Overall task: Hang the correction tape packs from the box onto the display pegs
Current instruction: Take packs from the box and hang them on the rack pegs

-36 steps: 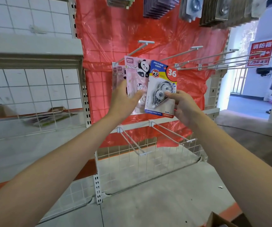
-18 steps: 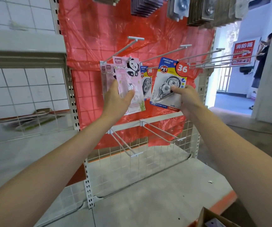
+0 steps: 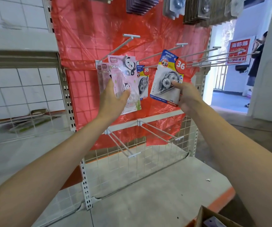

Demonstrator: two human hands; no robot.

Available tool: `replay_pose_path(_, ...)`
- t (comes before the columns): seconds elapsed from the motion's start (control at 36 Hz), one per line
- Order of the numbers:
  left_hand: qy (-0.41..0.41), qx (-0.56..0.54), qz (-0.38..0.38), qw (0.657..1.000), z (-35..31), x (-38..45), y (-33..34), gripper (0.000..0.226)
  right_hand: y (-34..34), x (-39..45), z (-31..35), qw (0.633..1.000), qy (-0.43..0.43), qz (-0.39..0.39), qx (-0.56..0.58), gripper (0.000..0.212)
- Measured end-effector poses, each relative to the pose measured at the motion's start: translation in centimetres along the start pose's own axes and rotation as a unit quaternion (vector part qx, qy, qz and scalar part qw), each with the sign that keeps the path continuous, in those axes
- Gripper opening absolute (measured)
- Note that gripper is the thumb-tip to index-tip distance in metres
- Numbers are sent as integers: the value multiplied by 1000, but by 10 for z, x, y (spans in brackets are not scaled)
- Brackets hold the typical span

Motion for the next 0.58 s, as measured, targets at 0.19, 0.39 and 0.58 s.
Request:
replay_pose_path(0.19,-21,-17,-3,1000,4,0,-5,62,11,5,1,999,48,7,10,13)
replay_pose_path(0.39,-34,-1,11,999,12,3,-11,61,14,14,-3,997,68,-13,-41,19)
replay_pose_path(0.58,-78,42,17,996,25,20,-13,61,36,32,-20,989,90,-12,-118,21)
Point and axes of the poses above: each hand's wrist, its own x-axis towards the middle knuckle, its own y-axis out of the palm, z = x × y, the point moved 1 cm from there along x, towards the middle knuckle, and after that the axes turned 2 degrees about -z, right-handed, at the moved point
